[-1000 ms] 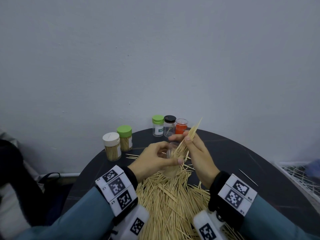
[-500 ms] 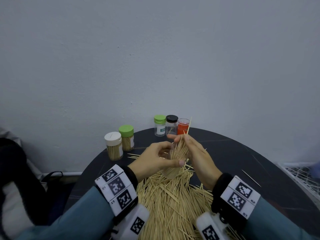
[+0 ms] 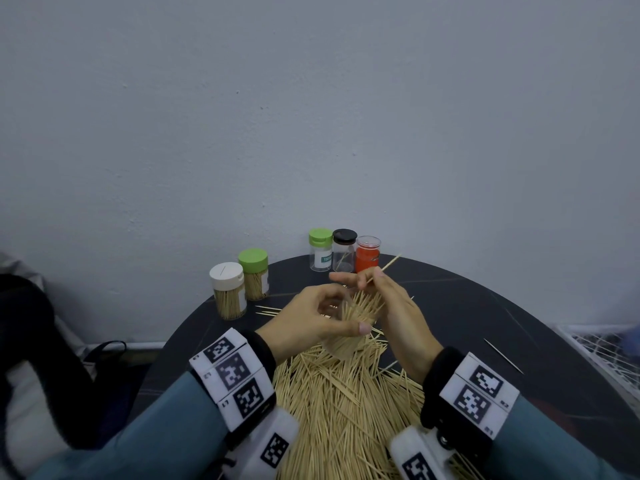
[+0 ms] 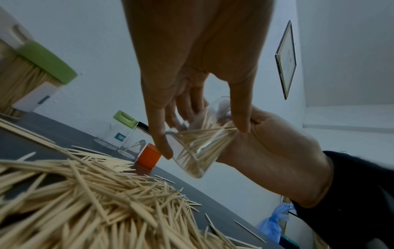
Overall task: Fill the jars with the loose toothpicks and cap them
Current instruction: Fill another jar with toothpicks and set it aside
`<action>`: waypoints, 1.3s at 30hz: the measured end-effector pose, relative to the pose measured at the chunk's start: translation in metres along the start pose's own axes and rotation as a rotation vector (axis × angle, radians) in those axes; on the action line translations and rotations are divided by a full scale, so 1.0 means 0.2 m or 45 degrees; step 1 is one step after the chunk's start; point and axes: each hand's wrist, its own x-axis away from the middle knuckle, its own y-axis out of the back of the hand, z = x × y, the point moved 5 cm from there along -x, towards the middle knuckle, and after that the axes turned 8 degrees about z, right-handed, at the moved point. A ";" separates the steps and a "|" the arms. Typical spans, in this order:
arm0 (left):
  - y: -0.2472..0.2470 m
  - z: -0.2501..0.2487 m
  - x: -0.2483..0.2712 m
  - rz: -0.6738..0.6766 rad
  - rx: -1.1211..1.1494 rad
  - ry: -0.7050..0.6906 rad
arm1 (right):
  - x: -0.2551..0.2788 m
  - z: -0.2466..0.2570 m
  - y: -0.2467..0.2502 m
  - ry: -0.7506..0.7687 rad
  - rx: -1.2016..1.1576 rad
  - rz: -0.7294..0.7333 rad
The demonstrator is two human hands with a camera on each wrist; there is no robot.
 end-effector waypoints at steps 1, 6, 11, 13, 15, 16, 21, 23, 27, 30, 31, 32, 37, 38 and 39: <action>0.00 0.00 0.00 -0.009 -0.004 -0.003 | -0.01 -0.01 0.00 -0.025 0.041 -0.012; 0.01 -0.01 0.00 -0.011 0.006 -0.031 | -0.01 0.01 0.00 -0.026 0.062 0.024; 0.01 -0.01 0.00 -0.005 0.004 -0.033 | -0.01 0.03 0.02 0.016 0.164 0.000; 0.01 -0.01 0.00 -0.001 0.010 -0.039 | -0.01 0.03 0.02 0.000 0.097 -0.001; 0.02 -0.01 0.00 -0.024 0.030 -0.029 | -0.01 0.05 0.01 -0.024 0.051 0.011; 0.03 -0.01 0.00 -0.051 0.038 -0.026 | -0.01 0.06 0.01 -0.037 0.073 0.014; 0.08 0.03 -0.01 -0.172 0.077 -0.004 | -0.01 0.04 0.03 -0.112 0.174 -0.018; 0.09 0.03 -0.01 -0.174 0.061 -0.001 | -0.01 0.04 0.04 -0.090 0.183 -0.038; 0.08 0.01 -0.01 -0.152 0.003 -0.041 | -0.01 0.06 0.03 -0.017 0.166 0.022; 0.10 0.01 -0.01 -0.228 -0.067 -0.070 | -0.01 0.06 0.05 -0.007 0.229 -0.039; 0.11 0.01 0.00 -0.260 -0.098 -0.086 | -0.01 0.06 0.07 -0.007 0.297 -0.088; 0.12 0.01 0.00 -0.292 -0.124 -0.106 | -0.01 0.06 0.08 -0.008 0.363 -0.125; 0.16 -0.01 0.02 -0.410 -0.218 -0.175 | 0.00 0.08 0.09 -0.006 0.447 -0.112; 0.16 -0.01 0.02 -0.428 -0.243 -0.182 | 0.00 0.08 0.09 -0.005 0.476 -0.112; 0.16 -0.02 0.02 -0.443 -0.260 -0.189 | 0.00 0.09 0.09 0.000 0.508 -0.116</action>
